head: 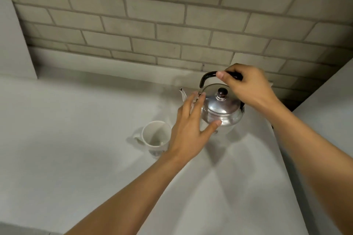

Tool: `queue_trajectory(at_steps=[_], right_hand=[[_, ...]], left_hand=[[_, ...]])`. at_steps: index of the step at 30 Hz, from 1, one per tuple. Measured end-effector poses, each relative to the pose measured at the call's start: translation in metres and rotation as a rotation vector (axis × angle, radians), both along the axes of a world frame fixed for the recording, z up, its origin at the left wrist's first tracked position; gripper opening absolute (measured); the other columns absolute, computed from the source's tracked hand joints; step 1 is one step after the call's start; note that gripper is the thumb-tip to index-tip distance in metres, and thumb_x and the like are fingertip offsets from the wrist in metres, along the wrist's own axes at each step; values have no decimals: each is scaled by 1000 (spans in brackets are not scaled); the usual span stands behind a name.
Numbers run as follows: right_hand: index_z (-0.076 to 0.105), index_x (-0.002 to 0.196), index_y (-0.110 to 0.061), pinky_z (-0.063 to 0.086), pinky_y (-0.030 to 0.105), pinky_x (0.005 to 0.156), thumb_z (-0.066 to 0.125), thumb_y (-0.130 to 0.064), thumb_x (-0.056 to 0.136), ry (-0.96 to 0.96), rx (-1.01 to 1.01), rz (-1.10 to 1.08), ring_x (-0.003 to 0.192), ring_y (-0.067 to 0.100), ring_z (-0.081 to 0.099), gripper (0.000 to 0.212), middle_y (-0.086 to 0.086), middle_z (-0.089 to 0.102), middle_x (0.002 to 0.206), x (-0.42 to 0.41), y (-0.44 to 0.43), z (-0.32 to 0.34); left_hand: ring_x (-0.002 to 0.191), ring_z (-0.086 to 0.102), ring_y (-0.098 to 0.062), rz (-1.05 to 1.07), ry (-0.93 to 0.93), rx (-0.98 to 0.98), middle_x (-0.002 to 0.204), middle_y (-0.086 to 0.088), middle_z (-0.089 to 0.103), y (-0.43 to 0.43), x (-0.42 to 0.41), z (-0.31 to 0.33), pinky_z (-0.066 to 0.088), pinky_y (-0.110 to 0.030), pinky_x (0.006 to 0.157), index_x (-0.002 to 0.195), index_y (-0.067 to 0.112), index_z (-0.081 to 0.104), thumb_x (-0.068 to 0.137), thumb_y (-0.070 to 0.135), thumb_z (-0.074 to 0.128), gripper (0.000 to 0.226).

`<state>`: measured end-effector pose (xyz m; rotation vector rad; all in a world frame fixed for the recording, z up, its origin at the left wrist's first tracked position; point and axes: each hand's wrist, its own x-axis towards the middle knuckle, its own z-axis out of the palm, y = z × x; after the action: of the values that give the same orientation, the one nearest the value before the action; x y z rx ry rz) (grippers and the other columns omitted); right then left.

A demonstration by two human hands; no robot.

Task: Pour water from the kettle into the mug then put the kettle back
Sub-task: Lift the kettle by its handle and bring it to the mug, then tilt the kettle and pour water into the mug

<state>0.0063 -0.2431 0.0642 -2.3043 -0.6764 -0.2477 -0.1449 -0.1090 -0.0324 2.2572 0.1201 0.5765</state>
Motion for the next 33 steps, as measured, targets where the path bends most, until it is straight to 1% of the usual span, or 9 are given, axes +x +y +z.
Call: queue_trajectory(at_steps=[4,6,9,12,16,19,22,25,33], right_hand=[[80,95,-24,56,36,78,67,-62,90,6,-10,59,83,9,71,40,-12,76,85,-34,-10,3],[79,93,-25,56,37,77,66,-60,91,15,-23,83,82,9,70,38,-12,75,83,-48,-13,3],[78,90,-24,57,38,75,66,-60,90,27,-51,111,80,13,71,38,-8,76,81,-63,-13,3],[78,87,-25,56,33,71,67,-61,89,24,-68,132,76,12,71,37,-7,76,78,-72,-12,6],[78,86,-27,50,27,64,67,-60,89,4,-109,159,72,4,68,35,-11,75,75,-78,-10,14],[78,85,-31,45,24,62,65,-64,87,-1,-158,171,72,-5,65,36,-15,74,74,-81,-8,20],[79,87,-30,53,31,68,62,-69,85,-18,-223,202,77,5,69,43,-12,76,77,-84,-4,24],[81,90,-29,56,36,71,63,-67,87,-40,-285,227,80,15,71,42,-10,76,79,-88,3,27],[80,92,-33,46,27,62,67,-65,88,-79,-372,262,73,8,64,35,-18,69,72,-97,26,35]], left_hand=[[148,39,-32,-20,-37,187,169,2,27,-7,-32,-10,57,-48,95,157,37,41,101,54,59,61],[148,38,-30,-45,-89,218,167,-5,38,-10,-42,-16,51,-51,108,152,28,52,101,43,64,54],[143,34,-18,-43,-200,215,158,-13,50,-14,-50,-21,33,-39,120,145,17,61,99,26,73,49],[142,36,-17,-27,-199,126,155,-15,53,-17,-55,-21,29,-35,120,145,16,61,101,22,70,46],[150,41,-32,-63,-106,55,163,-11,44,-17,-58,-18,30,-44,126,151,21,54,104,30,65,50],[153,35,-26,-120,-97,-13,165,-13,40,-18,-61,-17,26,-45,128,153,20,51,103,29,66,53],[150,28,-16,-130,-122,-43,163,-13,42,-16,-66,-16,27,-38,125,153,18,51,102,27,66,53],[154,35,-23,-153,-79,-97,165,-13,40,-16,-70,-17,31,-45,126,154,16,50,103,23,66,53],[155,36,-22,-143,-41,-248,167,-6,36,-12,-76,-21,34,-40,124,154,21,49,105,24,65,52]])
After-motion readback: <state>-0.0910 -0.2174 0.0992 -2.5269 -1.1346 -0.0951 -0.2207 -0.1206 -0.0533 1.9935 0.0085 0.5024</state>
